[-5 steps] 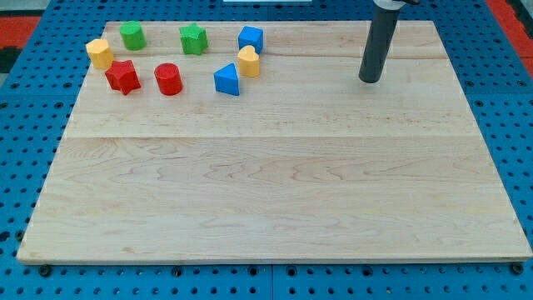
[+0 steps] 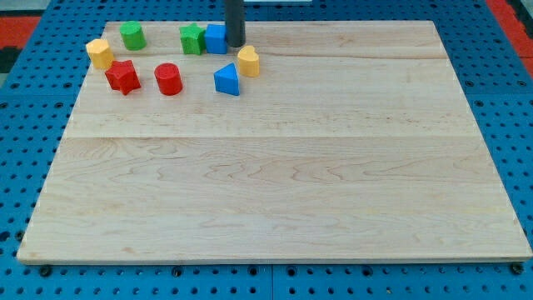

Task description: Move the cube into the green star

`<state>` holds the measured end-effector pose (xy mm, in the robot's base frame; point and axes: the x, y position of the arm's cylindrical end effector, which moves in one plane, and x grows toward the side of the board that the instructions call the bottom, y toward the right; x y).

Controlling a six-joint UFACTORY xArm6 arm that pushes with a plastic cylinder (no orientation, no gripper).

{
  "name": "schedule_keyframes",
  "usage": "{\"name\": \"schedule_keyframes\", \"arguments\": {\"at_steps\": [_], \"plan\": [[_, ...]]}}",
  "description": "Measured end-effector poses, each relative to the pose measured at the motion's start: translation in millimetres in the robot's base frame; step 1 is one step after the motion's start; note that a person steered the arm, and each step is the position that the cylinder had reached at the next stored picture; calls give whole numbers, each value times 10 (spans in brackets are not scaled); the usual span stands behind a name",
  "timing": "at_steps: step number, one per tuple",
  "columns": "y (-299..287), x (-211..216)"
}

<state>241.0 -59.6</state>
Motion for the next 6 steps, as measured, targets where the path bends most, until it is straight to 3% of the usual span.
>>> {"name": "schedule_keyframes", "arguments": {"at_steps": [3, 6], "plan": [[-224, -491], [-123, 32]]}}
